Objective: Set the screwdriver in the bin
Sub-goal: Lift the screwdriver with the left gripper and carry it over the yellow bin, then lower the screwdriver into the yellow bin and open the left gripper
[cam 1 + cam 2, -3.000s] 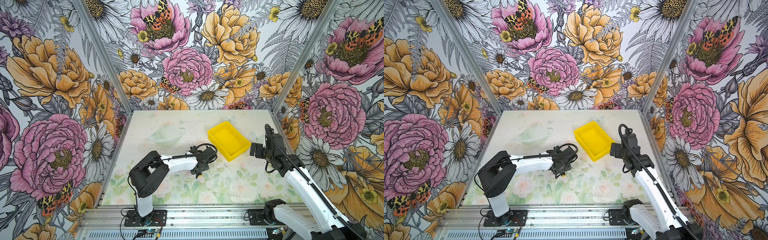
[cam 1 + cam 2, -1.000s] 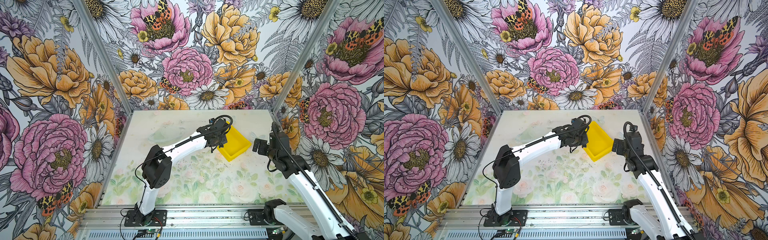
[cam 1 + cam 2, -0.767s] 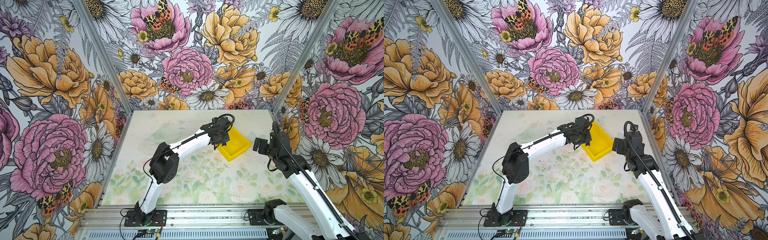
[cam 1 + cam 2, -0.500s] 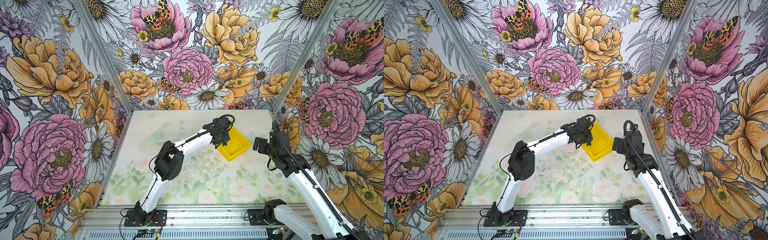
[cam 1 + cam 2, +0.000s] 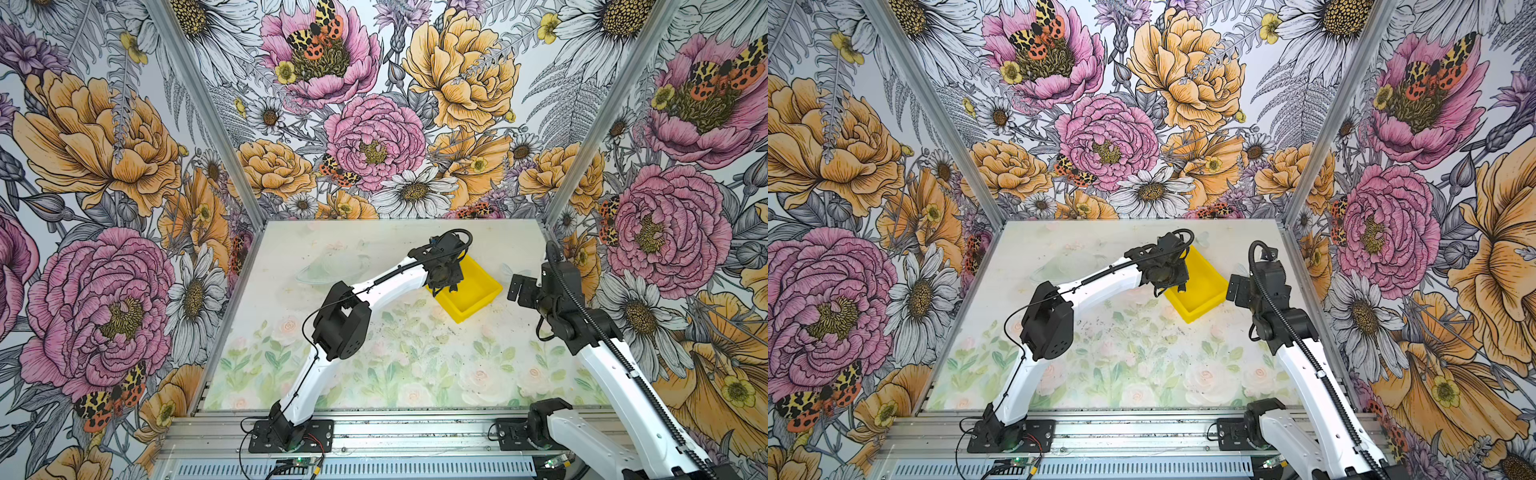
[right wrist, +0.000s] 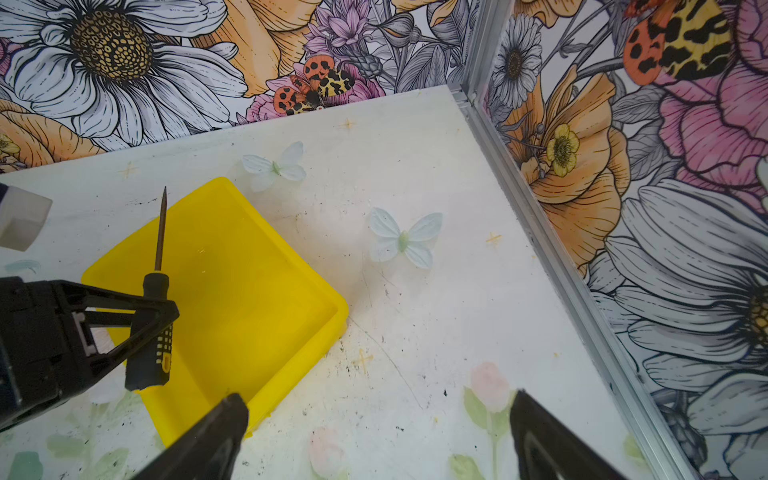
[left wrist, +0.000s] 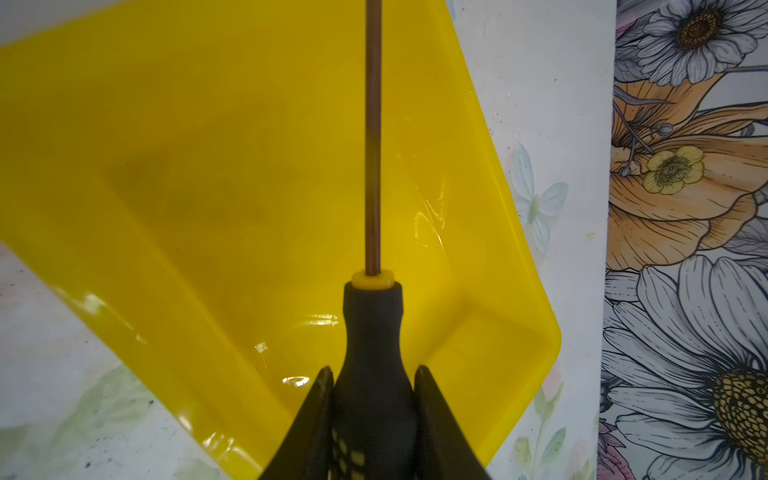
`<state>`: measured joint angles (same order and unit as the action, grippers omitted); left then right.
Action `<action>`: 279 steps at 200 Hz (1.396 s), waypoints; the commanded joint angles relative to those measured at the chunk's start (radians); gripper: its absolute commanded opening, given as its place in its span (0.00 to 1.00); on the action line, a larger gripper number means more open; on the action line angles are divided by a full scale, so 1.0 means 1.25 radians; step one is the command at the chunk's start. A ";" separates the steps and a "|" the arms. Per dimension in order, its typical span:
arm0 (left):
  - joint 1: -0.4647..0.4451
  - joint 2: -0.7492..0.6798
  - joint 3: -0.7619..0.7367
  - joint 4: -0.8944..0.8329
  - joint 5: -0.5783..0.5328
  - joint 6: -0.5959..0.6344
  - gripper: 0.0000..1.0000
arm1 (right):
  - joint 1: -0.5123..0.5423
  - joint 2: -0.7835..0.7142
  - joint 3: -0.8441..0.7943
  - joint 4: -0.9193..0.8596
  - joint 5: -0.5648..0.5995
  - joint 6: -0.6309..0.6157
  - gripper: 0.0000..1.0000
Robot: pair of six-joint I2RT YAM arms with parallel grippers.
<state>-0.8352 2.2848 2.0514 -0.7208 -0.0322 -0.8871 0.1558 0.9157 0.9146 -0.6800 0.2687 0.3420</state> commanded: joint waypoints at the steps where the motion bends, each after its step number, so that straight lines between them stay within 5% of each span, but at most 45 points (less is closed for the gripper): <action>1: 0.001 0.021 0.030 0.007 0.011 0.017 0.00 | -0.004 -0.021 0.010 0.009 0.017 -0.014 0.99; 50: 0.000 0.034 0.039 0.007 0.006 0.017 0.00 | -0.008 -0.035 0.005 0.010 0.018 -0.018 0.99; 87: -0.001 0.034 0.042 0.008 0.004 0.019 0.10 | -0.012 -0.041 0.010 0.009 0.022 -0.030 1.00; 239: -0.002 0.122 0.106 0.006 -0.005 0.013 0.12 | -0.018 -0.073 0.016 0.008 0.037 -0.052 0.99; 279: 0.006 0.127 0.098 0.006 -0.007 0.020 0.27 | -0.020 -0.077 0.016 0.008 0.042 -0.057 0.99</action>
<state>-0.8352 2.4340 2.1597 -0.7139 -0.0326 -0.8810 0.1379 0.8314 0.9157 -0.6800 0.2966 0.2817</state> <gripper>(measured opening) 0.298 0.995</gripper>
